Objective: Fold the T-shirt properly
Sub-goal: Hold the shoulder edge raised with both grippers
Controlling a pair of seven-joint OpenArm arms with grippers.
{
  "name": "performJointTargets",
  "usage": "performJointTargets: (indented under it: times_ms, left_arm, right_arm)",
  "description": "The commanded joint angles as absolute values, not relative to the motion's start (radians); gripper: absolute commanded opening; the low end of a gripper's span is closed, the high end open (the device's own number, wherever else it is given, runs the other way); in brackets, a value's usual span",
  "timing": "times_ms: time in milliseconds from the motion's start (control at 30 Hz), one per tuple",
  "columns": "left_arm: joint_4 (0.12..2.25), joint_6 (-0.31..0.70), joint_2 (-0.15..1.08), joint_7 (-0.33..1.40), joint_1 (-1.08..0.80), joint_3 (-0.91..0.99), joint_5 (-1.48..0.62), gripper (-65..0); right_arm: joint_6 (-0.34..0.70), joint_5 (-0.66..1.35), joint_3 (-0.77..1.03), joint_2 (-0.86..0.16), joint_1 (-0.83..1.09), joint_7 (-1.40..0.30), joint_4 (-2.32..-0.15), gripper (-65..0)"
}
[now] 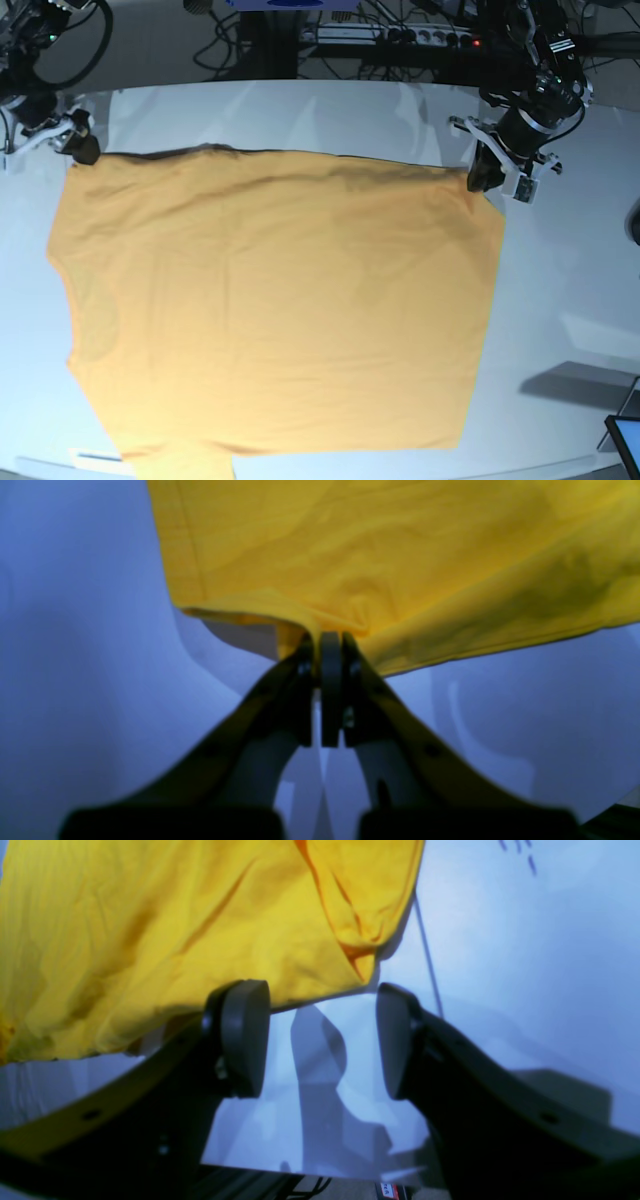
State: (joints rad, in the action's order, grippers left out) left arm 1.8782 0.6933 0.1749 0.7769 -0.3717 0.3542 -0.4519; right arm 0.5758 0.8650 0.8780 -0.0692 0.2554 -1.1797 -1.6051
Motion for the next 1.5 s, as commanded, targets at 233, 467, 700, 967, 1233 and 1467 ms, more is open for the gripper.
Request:
performJointTargets:
  times_ms: [233, 467, 700, 967, 1233, 1467]
  left_arm:
    - [1.893, 0.698, 0.185, 0.753, -0.372, 0.361, -0.467, -65.0]
    - [1.893, 0.698, 0.185, 0.753, -0.372, 0.361, -0.467, -65.0]
    - [1.893, 0.698, 0.185, 0.753, -0.371, 0.361, -0.467, -65.0]
    - [1.893, 0.698, 0.185, 0.753, -0.367, 0.361, -0.467, -65.0]
    - [1.893, 0.698, 0.185, 0.753, -0.366, 0.357, -0.467, -65.0]
    - [1.897, 0.698, 0.185, 0.753, -0.364, 0.363, -0.467, -65.0]
  right_arm:
    - [0.578, 0.878, 0.874, -0.107, 0.220, -1.156, -1.554, -32.4]
    - [0.578, 0.881, 0.872, -0.110, 0.209, -1.159, -1.497, -32.4]
    - [0.581, 0.883, 0.872, -0.107, 0.214, -1.216, -1.500, -33.1]
    - [0.581, 0.883, 0.871, -0.107, 0.216, -1.227, -1.500, -53.0]
    - [0.581, 0.881, 0.826, -0.114, 0.236, -1.257, -1.658, -64.7]
    - [0.576, 0.877, 0.812, -0.114, 0.242, -1.262, -1.828, -64.7]
